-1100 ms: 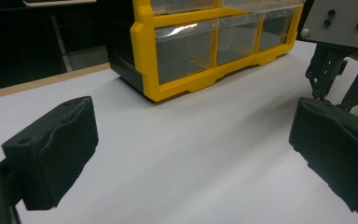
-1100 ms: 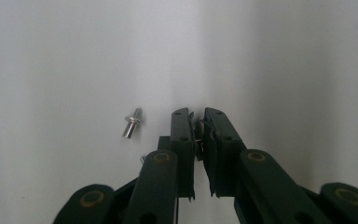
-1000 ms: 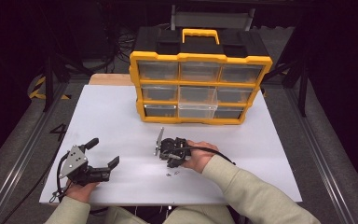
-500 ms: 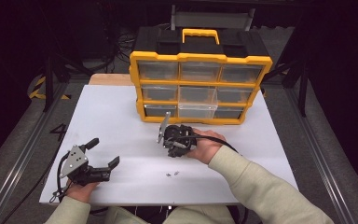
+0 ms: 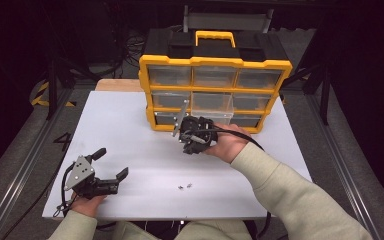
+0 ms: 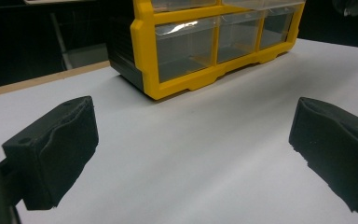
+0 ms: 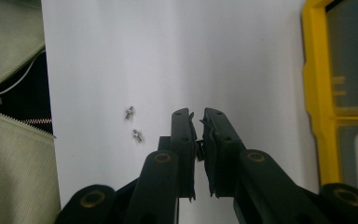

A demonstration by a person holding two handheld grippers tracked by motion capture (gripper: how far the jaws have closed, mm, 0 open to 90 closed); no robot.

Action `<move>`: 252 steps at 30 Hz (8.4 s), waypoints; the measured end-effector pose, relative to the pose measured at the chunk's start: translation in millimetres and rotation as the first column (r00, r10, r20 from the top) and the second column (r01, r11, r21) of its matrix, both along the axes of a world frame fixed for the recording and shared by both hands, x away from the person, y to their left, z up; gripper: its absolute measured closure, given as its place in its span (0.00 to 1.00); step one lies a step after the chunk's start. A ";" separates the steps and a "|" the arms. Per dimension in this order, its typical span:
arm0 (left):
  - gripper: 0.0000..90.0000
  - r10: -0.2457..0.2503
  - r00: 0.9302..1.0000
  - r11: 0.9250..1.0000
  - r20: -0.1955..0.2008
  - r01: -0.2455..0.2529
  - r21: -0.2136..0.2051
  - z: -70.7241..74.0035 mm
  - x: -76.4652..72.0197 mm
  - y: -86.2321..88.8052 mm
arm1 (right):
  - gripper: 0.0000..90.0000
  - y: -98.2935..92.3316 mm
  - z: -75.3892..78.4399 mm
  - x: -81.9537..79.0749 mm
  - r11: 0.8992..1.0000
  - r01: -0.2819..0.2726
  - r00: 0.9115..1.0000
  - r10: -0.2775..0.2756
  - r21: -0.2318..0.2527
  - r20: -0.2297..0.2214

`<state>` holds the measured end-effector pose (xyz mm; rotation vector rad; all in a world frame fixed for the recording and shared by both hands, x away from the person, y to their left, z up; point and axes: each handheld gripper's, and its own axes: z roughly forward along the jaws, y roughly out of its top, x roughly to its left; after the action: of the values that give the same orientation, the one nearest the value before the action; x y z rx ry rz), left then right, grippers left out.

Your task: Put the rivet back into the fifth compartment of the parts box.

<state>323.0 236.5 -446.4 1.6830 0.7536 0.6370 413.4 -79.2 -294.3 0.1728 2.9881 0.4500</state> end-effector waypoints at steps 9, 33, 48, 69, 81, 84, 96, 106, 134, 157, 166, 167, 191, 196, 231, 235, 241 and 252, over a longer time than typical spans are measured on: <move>0.02 0.003 1.000 1.000 0.001 -0.003 -0.007 -0.4 0.3 -0.3 | 0.92 -5.7 33.5 9.5 0.999 0.032 0.999 -0.032 0.021 0.019; 0.02 0.003 1.000 1.000 -0.004 -0.003 -0.010 -0.4 0.5 0.3 | 0.92 -14.4 79.6 45.7 0.989 0.132 0.988 -0.136 0.061 0.073; 0.02 0.002 1.000 1.000 -0.005 -0.002 -0.021 -0.8 0.8 1.1 | 0.92 -25.1 86.0 80.5 0.965 0.256 0.962 -0.260 0.054 0.079; 0.02 0.002 1.000 1.000 -0.006 -0.002 -0.024 -1.2 1.2 1.2 | 0.92 -30.1 47.8 103.3 0.953 0.303 0.952 -0.303 0.016 0.040; 0.03 0.002 1.000 1.000 -0.007 -0.002 -0.026 -1.1 1.1 1.3 | 0.92 -23.5 29.0 108.8 0.960 0.279 0.960 -0.277 -0.033 0.039; 0.02 0.001 1.000 1.000 -0.007 -0.001 -0.027 -1.1 1.2 1.4 | 0.92 -22.7 25.5 110.7 0.961 0.274 0.962 -0.272 -0.040 0.034; 0.03 0.003 1.000 1.000 -0.010 -0.003 -0.024 -1.3 1.1 1.5 | 0.92 -22.2 21.2 116.5 0.968 0.241 0.970 -0.240 -0.064 0.035; 0.03 0.002 1.000 1.000 -0.019 -0.003 -0.020 -1.5 1.5 2.0 | 0.92 -21.6 17.1 120.6 0.980 0.183 0.983 -0.184 -0.079 0.000; 0.03 0.000 0.999 1.000 -0.036 -0.001 -0.014 -2.8 4.6 0.8 | 0.74 -38.3 67.9 76.8 0.985 0.160 0.977 -0.168 0.068 0.131; 0.03 0.005 1.000 1.000 -0.030 -0.006 -0.025 -3.0 4.0 0.1 | 0.24 -21.0 37.7 0.1 0.989 0.032 0.992 -0.049 0.146 0.119; 0.03 0.005 1.000 1.000 -0.028 -0.005 -0.028 -2.9 3.9 0.3 | 0.17 -20.1 8.8 -12.7 0.988 0.028 0.995 -0.042 0.153 0.087; 0.03 0.005 1.000 1.000 -0.028 -0.005 -0.028 -2.9 3.9 0.3 | 0.17 -20.1 5.6 -14.3 0.987 0.030 0.996 -0.043 0.155 0.080; 0.03 0.005 1.000 1.000 -0.028 -0.006 -0.027 -2.7 3.5 0.5 | 0.13 -16.5 -81.7 -29.0 0.996 0.038 0.999 -0.039 0.085 0.013; 0.03 0.006 1.000 1.000 -0.028 -0.007 -0.027 -2.8 3.6 0.2 | 0.15 -14.8 -95.6 -29.0 0.997 0.038 0.999 -0.037 0.071 -0.013; 0.03 0.007 0.999 1.000 -0.034 -0.008 -0.018 -3.1 4.2 0.3 | 0.92 -3.1 -130.9 -37.2 1.000 -0.028 0.994 0.026 -0.009 -0.107; 0.03 0.007 0.999 1.000 -0.033 -0.008 -0.016 -3.1 4.3 0.6 | 0.92 -2.7 -129.5 -37.4 0.999 -0.027 0.994 0.026 -0.017 -0.106; 0.03 0.007 0.999 1.000 -0.037 -0.008 -0.017 -3.0 4.2 0.5 | 0.92 -3.0 -115.8 -37.4 0.999 -0.028 0.994 0.026 -0.017 -0.103; 0.03 0.007 1.000 1.000 -0.029 -0.007 -0.021 -3.0 4.2 0.6 | 0.92 -5.3 -71.2 -34.2 1.000 -0.021 0.998 0.021 -0.003 -0.061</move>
<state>327.2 237.0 -449.4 1.6741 0.7846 0.6089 379.2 -84.5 -365.5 0.1582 3.0523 0.4502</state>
